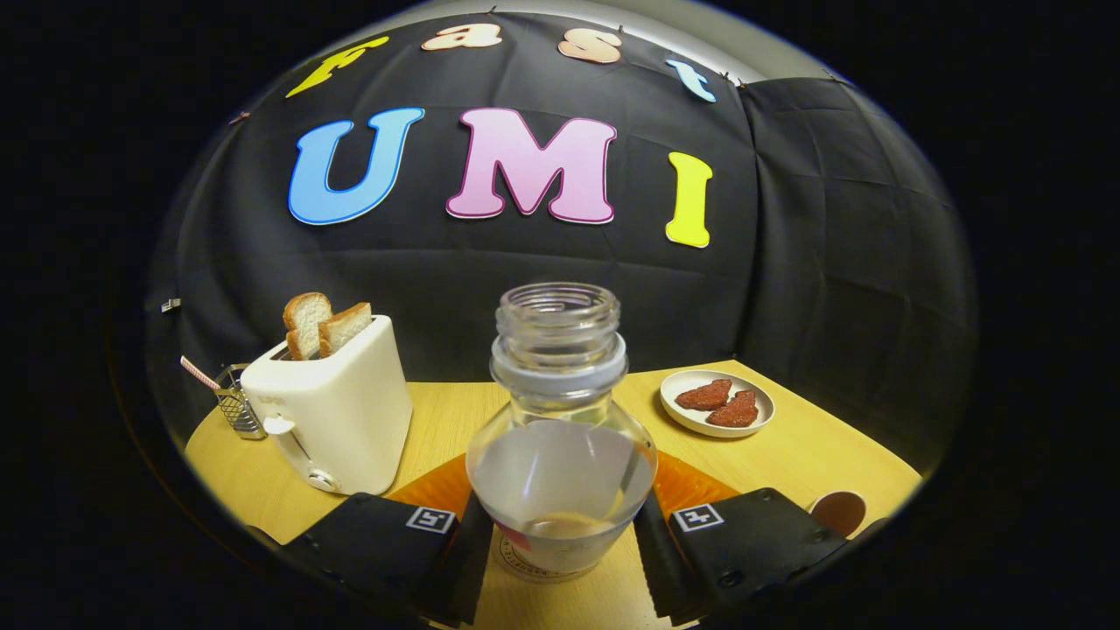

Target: Take the bottle from table, then pour the juice into the cup, finally place the bottle on the coaster

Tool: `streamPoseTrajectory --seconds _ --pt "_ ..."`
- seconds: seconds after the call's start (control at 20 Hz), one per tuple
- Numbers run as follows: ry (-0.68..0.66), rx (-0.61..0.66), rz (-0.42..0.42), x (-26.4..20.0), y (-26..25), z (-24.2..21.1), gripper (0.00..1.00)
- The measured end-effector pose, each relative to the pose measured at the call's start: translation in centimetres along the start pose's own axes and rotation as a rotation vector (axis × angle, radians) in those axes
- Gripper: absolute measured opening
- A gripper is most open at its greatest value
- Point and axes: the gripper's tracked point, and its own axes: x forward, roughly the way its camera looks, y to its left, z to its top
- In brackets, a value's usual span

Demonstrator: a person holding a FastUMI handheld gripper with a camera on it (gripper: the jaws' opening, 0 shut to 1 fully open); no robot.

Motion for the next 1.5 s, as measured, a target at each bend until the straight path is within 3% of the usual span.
streamPoseTrajectory --seconds 0.55,0.95,1.1,1.25,1.5 --pt "0.074 -0.076 0.021 1.8 1.3 -4.1 0.76" --pt "0.075 -0.062 0.037 1.9 1.4 -3.9 0.79" --pt "0.082 -0.076 0.042 1.3 1.4 -4.0 0.99" --pt "0.121 -0.047 0.083 -0.1 2.2 -4.6 0.98" --pt "0.122 -0.05 0.048 -2.2 1.1 -4.4 0.98"
